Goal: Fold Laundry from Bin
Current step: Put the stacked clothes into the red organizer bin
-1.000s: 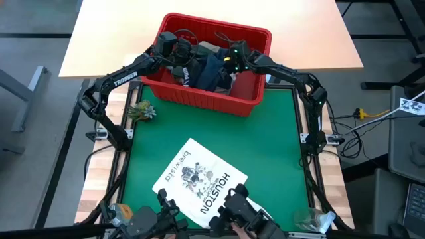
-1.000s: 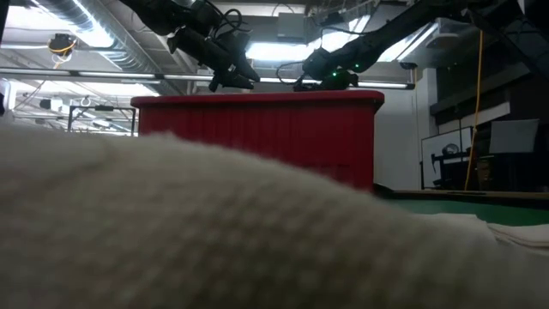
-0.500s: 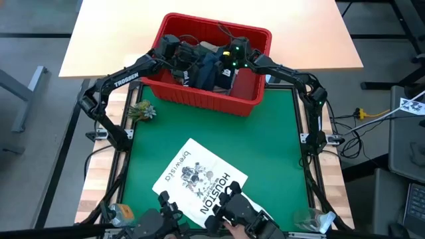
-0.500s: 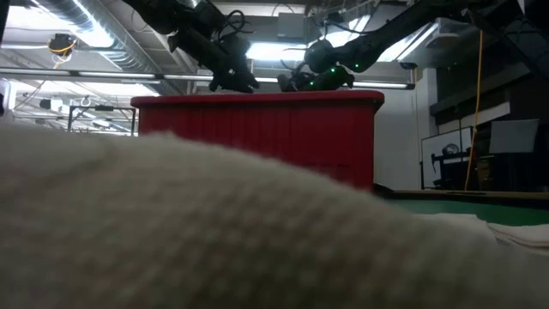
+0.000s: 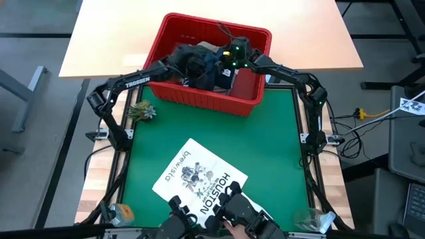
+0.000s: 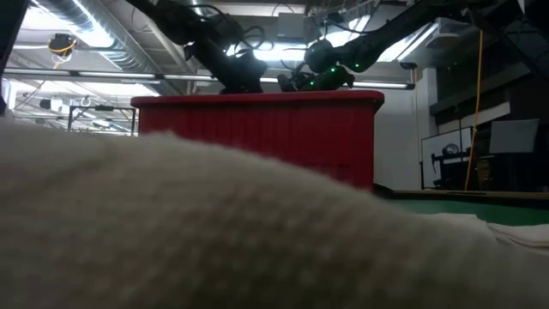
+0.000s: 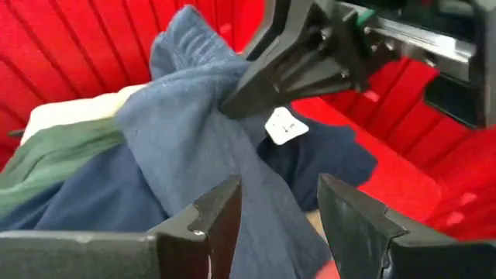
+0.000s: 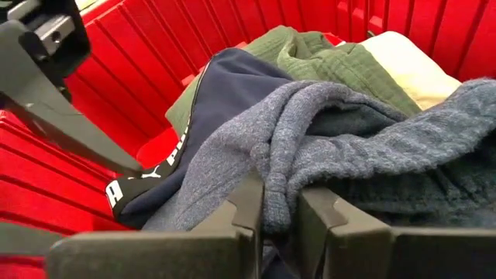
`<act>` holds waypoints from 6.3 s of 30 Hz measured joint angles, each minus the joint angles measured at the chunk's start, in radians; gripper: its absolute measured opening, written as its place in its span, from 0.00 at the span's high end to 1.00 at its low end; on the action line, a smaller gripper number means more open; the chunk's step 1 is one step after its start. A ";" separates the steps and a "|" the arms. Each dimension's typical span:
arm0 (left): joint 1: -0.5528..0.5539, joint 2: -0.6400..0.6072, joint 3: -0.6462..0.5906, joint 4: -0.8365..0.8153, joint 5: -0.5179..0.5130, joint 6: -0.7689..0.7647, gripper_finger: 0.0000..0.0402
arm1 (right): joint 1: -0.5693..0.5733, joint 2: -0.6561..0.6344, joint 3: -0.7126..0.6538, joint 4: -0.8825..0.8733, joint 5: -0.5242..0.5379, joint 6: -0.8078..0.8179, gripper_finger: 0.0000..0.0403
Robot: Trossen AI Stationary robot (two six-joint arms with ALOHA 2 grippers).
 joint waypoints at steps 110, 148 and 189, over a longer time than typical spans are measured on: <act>0.239 0.092 0.001 0.192 -0.190 -0.163 0.73 | -0.040 -0.002 0.001 -0.085 0.246 -0.068 0.54; 0.004 0.054 0.001 0.285 0.103 -0.141 0.73 | -0.053 -0.151 0.000 -0.281 0.131 -0.153 0.54; 0.005 0.055 0.001 0.284 0.085 -0.145 0.73 | -0.071 -0.064 0.000 -0.190 -0.006 0.023 0.68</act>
